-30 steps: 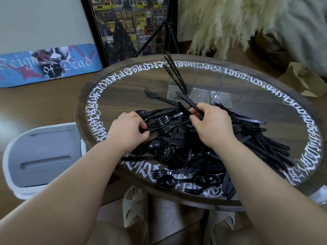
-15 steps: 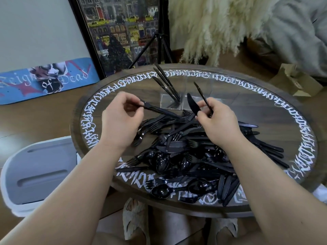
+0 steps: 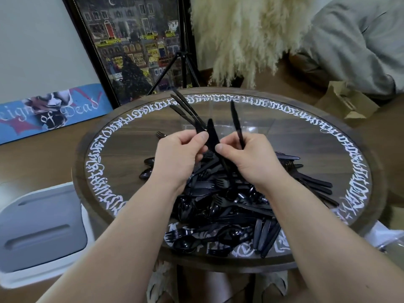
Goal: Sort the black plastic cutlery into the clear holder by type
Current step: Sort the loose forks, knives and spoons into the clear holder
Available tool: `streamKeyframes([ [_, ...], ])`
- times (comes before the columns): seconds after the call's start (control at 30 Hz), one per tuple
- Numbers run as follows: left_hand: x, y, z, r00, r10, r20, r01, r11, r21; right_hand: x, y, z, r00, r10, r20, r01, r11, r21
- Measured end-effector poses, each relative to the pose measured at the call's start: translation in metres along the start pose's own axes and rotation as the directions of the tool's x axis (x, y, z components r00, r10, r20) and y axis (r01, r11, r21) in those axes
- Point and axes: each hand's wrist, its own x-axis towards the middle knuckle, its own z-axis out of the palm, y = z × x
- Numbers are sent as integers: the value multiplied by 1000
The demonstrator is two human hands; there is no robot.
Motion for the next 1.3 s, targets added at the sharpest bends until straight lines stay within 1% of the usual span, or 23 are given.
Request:
streamKeyframes([
  [0.07,1,-3,5,999,-35,7,35,999,-24,1,3,0,1000,-9,-12,9,998,-56],
  [0.17,1,-8,8,998,-37,49,36,999,21,3,5,-1,999,-37,-8,36,992,-123],
  [0.23,2,-10,9,998,-34,50,30,998,60,5,6,-2,999,-40,11,41,987,-155],
  [0.3,4,-11,10,999,-28,41,25,997,66,6,7,-4,999,6,48,2,984,-181],
  [0.4,9,-13,8,999,-29,44,28,999,17,8,8,-11,987,97,126,-75,983,-170],
  [0.43,10,-14,7,998,-32,52,31,999,9,7,7,-13,986,89,141,-61,979,-192],
  [0.53,10,-17,7,997,-39,74,38,999,7,6,5,-12,979,-1,205,73,936,-345],
  [0.63,9,-17,9,995,-51,89,54,998,-27,4,7,-10,970,-37,239,138,896,-422],
  [0.7,9,-17,10,995,-56,87,61,996,-57,4,9,-9,969,-41,246,145,895,-423],
  [0.8,9,-17,10,995,-57,85,64,995,-79,2,9,-6,961,13,276,80,943,-323],
  [0.83,9,-17,10,995,-56,84,63,995,-74,1,10,-5,958,16,286,80,944,-319],
  [1.03,9,-17,6,998,-14,65,8,996,90,1,12,-6,948,-66,313,201,884,-422],
  [1.1,10,-17,4,998,-23,52,18,995,102,2,13,-4,942,-75,328,223,869,-442],
  [1.2,10,-17,3,1000,-21,22,19,995,96,3,13,-3,936,-66,347,223,871,-437],
  [1.3,11,-17,2,1000,20,11,-21,991,129,1,14,-3,931,-36,362,189,898,-397],
])
